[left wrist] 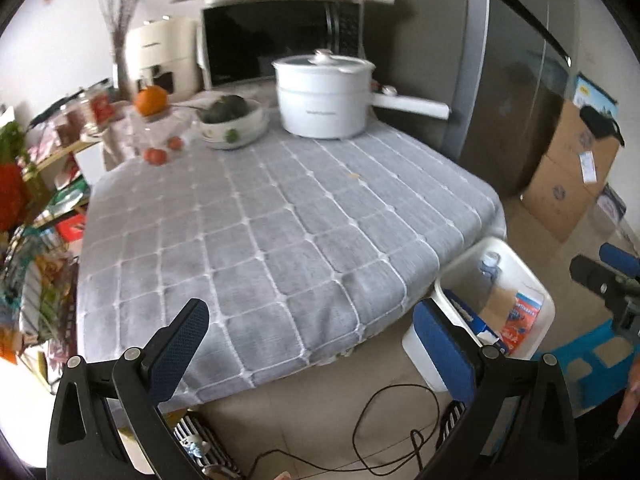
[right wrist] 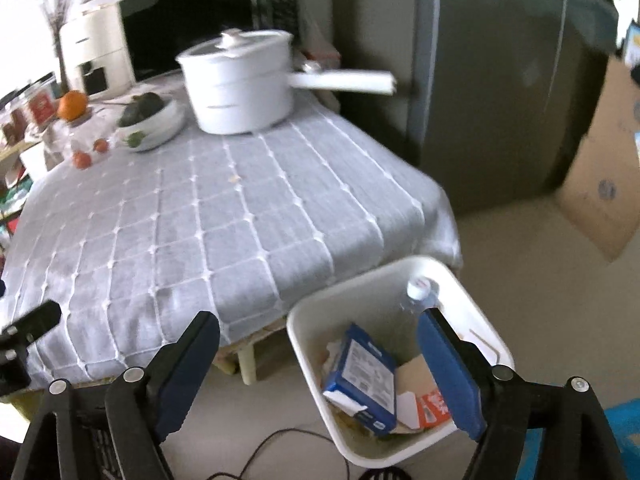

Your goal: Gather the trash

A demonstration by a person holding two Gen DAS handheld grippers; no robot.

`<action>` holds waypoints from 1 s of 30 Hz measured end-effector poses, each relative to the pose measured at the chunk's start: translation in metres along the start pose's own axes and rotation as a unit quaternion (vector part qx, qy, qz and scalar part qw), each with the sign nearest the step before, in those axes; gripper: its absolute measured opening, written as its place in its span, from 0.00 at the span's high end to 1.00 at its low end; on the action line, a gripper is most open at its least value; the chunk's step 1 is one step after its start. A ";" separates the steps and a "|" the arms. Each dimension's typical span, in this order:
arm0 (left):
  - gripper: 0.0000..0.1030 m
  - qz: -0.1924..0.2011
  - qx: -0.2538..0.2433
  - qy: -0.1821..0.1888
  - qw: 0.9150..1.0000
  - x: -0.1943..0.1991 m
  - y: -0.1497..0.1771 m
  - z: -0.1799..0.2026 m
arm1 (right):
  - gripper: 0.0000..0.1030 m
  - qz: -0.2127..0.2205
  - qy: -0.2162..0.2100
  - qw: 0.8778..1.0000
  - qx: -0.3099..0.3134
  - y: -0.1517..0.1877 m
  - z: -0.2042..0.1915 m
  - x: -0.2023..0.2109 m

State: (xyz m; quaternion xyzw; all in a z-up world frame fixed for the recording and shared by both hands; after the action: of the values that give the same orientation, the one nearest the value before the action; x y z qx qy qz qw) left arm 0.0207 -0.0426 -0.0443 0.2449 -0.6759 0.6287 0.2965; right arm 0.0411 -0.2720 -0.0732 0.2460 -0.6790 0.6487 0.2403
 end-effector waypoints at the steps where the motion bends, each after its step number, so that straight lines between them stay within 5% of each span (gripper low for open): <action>1: 0.00 0.006 0.005 0.000 1.000 0.005 0.001 -0.003 | 0.15 0.009 0.000 1.000 0.008 0.001 -0.007 0.004; 10: 0.00 0.044 0.006 -0.015 0.999 0.019 0.002 -0.009 | 0.07 0.067 0.020 0.998 0.013 -0.002 -0.021 0.018; 30: 0.00 0.036 0.013 -0.007 0.999 0.012 0.006 -0.016 | 0.07 0.052 0.026 0.998 0.004 -0.002 -0.024 0.004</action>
State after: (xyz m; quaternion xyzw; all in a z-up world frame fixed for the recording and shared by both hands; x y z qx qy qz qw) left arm 0.0097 -0.0254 -0.0395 0.2288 -0.6784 0.6458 0.2654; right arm 0.0399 -0.2478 -0.0683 0.1946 -0.6814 0.6694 0.2231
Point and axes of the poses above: each gripper's, at about its wrist camera, not at the fingertips, and x roughly against the way its jaws point, z to its right, y to its underside, the point moved 4 cm from there along -x, roughly the way its jaws point, and after that the axes turned 4 degrees about -x, right-handed, at the moved point
